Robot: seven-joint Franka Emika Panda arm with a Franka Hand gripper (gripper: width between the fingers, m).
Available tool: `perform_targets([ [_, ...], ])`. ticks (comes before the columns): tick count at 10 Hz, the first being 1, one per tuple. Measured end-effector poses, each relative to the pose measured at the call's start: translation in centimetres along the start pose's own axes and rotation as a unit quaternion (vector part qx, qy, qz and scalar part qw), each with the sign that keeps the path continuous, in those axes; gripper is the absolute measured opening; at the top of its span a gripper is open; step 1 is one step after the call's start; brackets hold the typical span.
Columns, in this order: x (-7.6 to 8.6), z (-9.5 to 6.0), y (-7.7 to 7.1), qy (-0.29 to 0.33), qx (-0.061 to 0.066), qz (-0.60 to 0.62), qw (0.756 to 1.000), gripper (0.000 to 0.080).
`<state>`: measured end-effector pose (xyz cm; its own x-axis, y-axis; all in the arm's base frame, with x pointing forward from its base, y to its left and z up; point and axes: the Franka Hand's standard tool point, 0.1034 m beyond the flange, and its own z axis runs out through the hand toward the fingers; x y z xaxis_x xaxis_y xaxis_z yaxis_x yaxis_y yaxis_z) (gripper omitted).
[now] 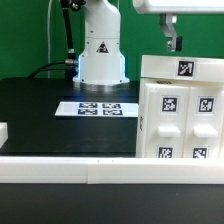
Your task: Assemble cabinet
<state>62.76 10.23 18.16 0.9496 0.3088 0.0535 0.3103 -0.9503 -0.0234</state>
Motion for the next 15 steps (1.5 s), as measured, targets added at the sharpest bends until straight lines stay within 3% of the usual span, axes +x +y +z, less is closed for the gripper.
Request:
perform_targets([
  [5, -0.7, 0.8, -0.3, -0.01, -0.007, -0.208, 0.978, 0.0797],
  [9, -1.2, 1.2, 0.5, -0.018, -0.012, -0.341, 0.94, 0.0797],
  [11, -1.6, 2.0, 1.2, -0.024, -0.009, -0.388, 0.921, 0.0797],
  [14, -1.8, 2.4, 1.6, -0.028, -0.008, -0.379, 0.925, 0.0788],
  [15, -1.8, 2.4, 1.6, -0.028, -0.008, -0.379, 0.925, 0.0629],
])
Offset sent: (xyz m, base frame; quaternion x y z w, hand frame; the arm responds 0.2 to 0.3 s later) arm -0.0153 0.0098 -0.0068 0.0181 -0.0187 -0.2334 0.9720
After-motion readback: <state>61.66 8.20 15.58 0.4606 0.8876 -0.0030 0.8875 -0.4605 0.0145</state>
